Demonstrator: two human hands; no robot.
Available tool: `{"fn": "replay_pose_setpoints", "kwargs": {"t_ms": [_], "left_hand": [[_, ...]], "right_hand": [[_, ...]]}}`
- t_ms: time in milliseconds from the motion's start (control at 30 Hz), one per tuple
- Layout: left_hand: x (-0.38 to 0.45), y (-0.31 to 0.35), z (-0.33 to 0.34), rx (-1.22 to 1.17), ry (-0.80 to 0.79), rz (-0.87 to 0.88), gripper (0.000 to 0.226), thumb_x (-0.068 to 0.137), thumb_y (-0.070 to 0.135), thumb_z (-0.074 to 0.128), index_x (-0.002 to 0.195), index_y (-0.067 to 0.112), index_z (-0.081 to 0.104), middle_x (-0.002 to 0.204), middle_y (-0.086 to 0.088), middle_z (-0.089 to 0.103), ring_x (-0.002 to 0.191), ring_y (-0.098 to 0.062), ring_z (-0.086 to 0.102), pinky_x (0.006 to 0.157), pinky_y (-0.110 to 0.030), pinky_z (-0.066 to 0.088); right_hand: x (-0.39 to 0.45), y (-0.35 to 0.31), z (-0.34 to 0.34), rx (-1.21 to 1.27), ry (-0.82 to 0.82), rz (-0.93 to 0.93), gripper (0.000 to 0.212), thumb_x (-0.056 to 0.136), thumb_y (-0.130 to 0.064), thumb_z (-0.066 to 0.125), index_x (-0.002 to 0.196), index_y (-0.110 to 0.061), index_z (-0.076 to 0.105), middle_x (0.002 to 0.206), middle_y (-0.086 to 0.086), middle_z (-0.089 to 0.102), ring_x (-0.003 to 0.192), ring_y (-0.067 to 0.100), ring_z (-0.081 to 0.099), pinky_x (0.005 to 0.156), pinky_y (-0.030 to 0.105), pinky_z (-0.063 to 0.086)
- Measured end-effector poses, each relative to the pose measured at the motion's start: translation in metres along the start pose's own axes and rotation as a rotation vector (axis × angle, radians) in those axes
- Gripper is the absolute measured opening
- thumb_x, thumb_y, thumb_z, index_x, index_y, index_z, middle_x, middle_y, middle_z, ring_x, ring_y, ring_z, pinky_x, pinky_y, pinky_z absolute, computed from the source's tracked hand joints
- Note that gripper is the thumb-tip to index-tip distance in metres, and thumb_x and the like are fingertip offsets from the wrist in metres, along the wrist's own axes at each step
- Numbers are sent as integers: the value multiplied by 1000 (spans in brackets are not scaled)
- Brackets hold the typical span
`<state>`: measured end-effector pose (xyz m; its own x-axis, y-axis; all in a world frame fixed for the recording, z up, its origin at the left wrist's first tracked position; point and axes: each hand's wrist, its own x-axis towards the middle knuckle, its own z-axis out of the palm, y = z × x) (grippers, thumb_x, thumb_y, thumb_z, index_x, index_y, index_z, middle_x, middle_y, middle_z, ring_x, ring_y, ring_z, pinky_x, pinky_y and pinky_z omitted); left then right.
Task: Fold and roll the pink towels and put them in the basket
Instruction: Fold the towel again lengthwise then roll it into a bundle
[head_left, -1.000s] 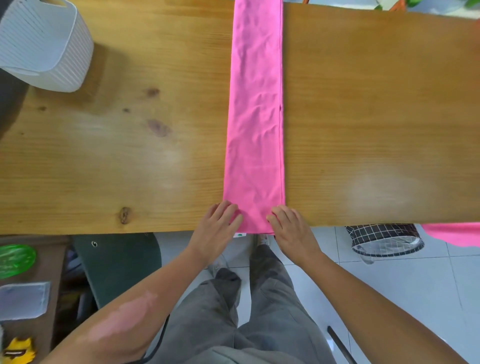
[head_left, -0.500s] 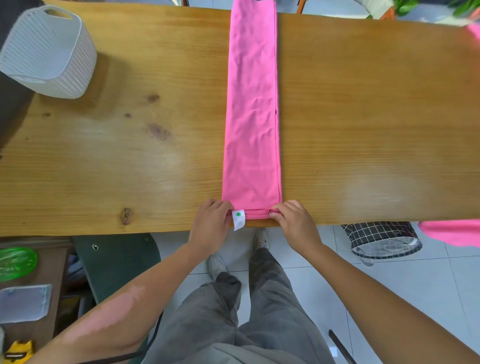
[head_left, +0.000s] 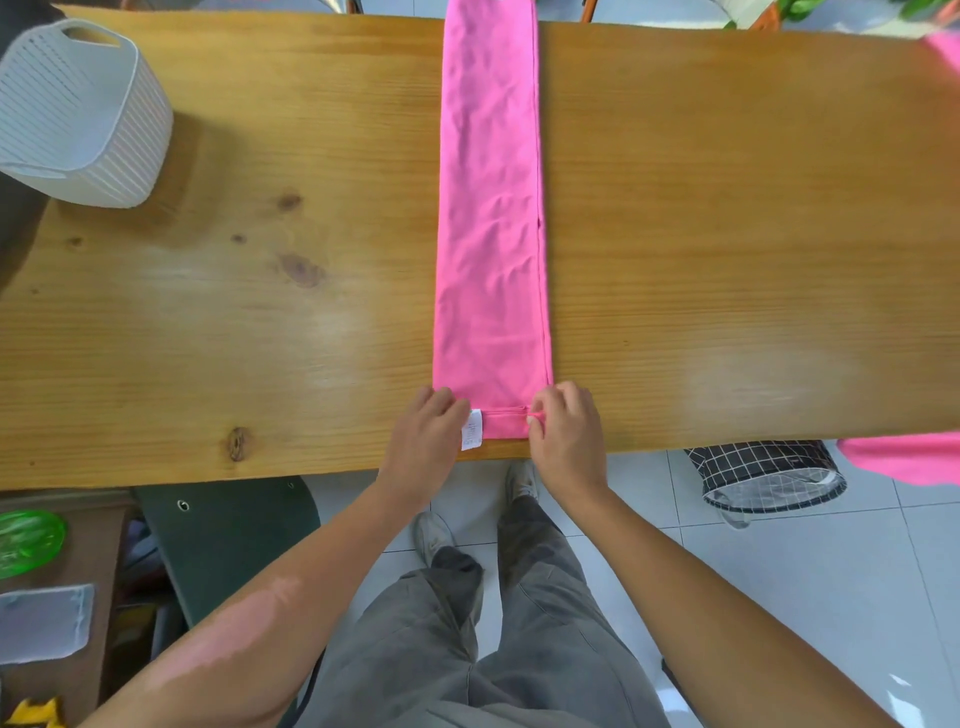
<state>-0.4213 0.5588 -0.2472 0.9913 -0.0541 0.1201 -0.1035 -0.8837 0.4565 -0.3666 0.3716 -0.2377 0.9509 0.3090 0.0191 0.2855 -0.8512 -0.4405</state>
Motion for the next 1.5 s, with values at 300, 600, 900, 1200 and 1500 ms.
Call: {"fn": "replay_pose_setpoints", "kwargs": {"t_ms": [300,600,900,1200,1500], "left_hand": [[-8,-6,-3,119,-136,256,35,68,-19,52,90,4,65,90,-8,64,78,-27,58,56,-39,52],[-33,-18,9,190,-106,330,43,88,-11,44,126,-4,64,129,-15,63,118,-31,58,97,-35,53],[-11,-17,12,141,-111,257,31,88,-7,60,116,5,63,111,-6,61,102,-26,56,90,-36,53],[19,-5,5,-253,-67,-240,16,99,9,57,112,15,62,96,4,68,93,-17,53,77,-28,41],[35,-2,6,-42,126,-128,14,84,-5,72,85,8,66,84,-2,63,79,-24,50,71,-35,44]], "right_hand": [[-26,24,9,-269,-126,-525,28,77,6,51,96,-8,67,104,8,66,96,28,62,88,36,54],[-24,20,15,-319,-41,-492,28,81,2,57,105,-9,66,103,7,65,90,24,61,82,33,56],[-19,7,17,-294,8,-316,23,79,5,67,98,-10,70,87,3,65,83,23,63,78,32,56],[10,5,15,-23,-89,-2,17,100,-11,54,116,-9,59,104,5,66,91,26,57,78,40,44],[35,13,18,-151,4,-178,12,87,-4,66,93,-13,62,88,1,56,81,23,49,70,33,41]]}}
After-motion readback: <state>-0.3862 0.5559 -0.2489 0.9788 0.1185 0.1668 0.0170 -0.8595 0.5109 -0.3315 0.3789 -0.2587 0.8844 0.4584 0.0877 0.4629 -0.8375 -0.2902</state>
